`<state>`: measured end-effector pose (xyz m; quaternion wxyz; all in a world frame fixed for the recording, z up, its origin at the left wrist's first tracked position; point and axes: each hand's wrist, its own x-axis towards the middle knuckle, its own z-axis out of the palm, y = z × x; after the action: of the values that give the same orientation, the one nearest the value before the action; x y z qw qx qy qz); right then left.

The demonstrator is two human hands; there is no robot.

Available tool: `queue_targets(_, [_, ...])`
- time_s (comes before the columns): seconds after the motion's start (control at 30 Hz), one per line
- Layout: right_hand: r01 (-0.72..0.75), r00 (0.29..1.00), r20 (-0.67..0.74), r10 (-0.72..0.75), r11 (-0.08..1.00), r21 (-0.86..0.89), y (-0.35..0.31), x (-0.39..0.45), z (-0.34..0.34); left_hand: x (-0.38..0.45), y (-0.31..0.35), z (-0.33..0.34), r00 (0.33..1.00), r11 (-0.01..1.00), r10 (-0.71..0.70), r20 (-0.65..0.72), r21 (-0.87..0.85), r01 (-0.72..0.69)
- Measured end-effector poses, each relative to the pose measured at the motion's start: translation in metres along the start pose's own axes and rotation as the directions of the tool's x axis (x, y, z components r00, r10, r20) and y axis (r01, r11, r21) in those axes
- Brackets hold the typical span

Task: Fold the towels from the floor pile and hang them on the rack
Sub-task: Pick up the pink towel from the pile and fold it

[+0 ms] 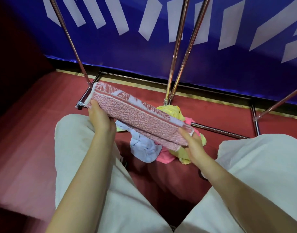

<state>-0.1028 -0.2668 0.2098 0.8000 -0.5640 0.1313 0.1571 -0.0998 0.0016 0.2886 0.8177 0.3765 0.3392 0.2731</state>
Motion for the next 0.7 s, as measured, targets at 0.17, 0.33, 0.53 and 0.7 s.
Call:
queue_targets(0.17, [-0.174, 0.975, -0.102, 0.199, 0.961, 0.217, -0.013, 0.0, 0.0, -0.005, -0.008, 0.008, 0.994, 0.994, -0.095, 0.048, -0.045, 0.097])
queue_targets(0.33, [-0.332, 0.936, -0.012, 0.35, 0.898, 0.288, -0.02, -0.002, -0.003, -0.012, -0.003, 0.019, 0.983, 0.987, -0.121, 0.136, -0.093, 0.135])
queue_targets(0.53, [-0.086, 0.992, 0.056, 0.117, 0.916, -0.393, -0.003, -0.007, -0.009, -0.021, 0.007, 0.033, 0.949, 0.974, -0.15, 0.277, -0.126, 0.191])
queue_targets(0.7, [0.191, 0.975, 0.221, -0.019, 0.582, -0.791, 0.017, -0.007, -0.004, -0.034, -0.007, 0.043, 0.923, 0.969, -0.217, 0.317, -0.043, 0.242])
